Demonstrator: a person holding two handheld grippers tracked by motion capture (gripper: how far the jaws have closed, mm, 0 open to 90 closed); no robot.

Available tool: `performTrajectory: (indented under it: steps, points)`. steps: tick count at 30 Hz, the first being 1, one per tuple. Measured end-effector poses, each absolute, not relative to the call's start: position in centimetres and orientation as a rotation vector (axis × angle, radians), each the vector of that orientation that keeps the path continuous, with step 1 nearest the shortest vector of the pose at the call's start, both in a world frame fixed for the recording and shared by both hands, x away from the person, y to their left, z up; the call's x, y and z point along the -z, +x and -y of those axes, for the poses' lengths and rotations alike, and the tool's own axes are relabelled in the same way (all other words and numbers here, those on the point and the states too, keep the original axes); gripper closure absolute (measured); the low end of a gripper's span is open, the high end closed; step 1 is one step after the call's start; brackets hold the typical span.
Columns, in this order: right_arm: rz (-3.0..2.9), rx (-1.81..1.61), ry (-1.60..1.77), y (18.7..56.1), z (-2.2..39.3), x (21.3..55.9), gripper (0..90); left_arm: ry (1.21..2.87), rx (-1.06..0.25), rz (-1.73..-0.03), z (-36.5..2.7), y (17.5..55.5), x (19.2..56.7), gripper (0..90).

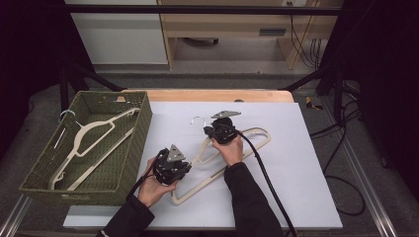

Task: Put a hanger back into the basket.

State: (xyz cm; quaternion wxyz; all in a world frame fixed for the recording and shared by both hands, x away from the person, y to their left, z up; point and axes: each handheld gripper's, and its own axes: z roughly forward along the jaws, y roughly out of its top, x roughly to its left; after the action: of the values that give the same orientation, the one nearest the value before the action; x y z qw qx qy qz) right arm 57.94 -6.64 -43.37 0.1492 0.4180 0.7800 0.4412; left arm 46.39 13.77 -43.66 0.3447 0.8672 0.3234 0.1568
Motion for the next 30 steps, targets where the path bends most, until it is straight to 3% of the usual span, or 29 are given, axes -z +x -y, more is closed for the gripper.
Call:
performTrajectory:
  steps: [3,4,7,8,9,12,13,15,19,22,24,25,26,28,30]
  points:
    - [-2.234,-1.256,1.189,57.7,6.7,43.6,89.3,2.242,-0.372,-0.842,-13.7,46.4,43.7,88.2]
    - [-2.230,-1.268,1.196,57.7,6.8,43.7,89.3,2.238,-0.383,-0.843,-13.7,46.5,43.7,82.5]
    - [-2.224,-1.273,1.186,57.7,6.8,43.8,89.3,2.213,-0.391,-0.858,-13.7,46.8,43.6,77.7]
    - [-2.221,-1.273,1.182,57.6,6.8,43.8,89.4,2.196,-0.386,-0.866,-13.7,47.1,43.6,66.1]
    - [-2.221,-1.273,1.182,57.6,6.8,43.8,89.4,2.173,-0.386,-0.877,-13.6,47.4,43.5,66.1]
    - [-2.215,-1.279,1.171,57.4,6.8,43.7,89.3,2.118,-0.363,-0.896,-13.4,48.4,43.2,48.0]
    - [-2.210,-1.294,1.167,57.3,7.0,43.5,89.3,2.091,-0.300,-0.910,-13.2,48.6,43.3,41.1]
    - [-2.205,-1.305,1.170,57.2,7.1,43.4,89.3,2.085,-0.308,-0.916,-13.0,49.6,43.3,38.2]
    - [-2.191,-1.330,1.157,56.8,7.4,43.2,89.3,2.074,-0.265,-0.932,-12.0,51.2,43.9,38.4]
    - [-2.180,-1.350,1.149,56.6,7.6,43.0,89.4,2.078,-0.218,-0.931,-11.4,52.3,44.5,43.7]
    - [-2.173,-1.365,1.136,56.4,7.8,42.9,89.3,2.077,-0.182,-0.933,-11.1,52.6,44.8,52.2]
    - [-2.173,-1.365,1.136,56.4,7.8,42.9,89.3,2.073,-0.169,-0.935,-11.0,52.8,45.0,52.2]
    - [-2.174,-1.370,1.134,56.2,7.9,42.8,89.3,2.070,-0.153,-0.931,-10.9,52.9,45.1,60.0]
    - [-2.173,-1.368,1.123,56.2,8.0,42.7,89.3,2.064,-0.122,-0.920,-10.6,53.0,45.2,62.6]
    - [-2.174,-1.362,1.111,55.9,8.2,42.5,89.2,2.058,-0.097,-0.912,-10.4,53.0,45.2,73.9]
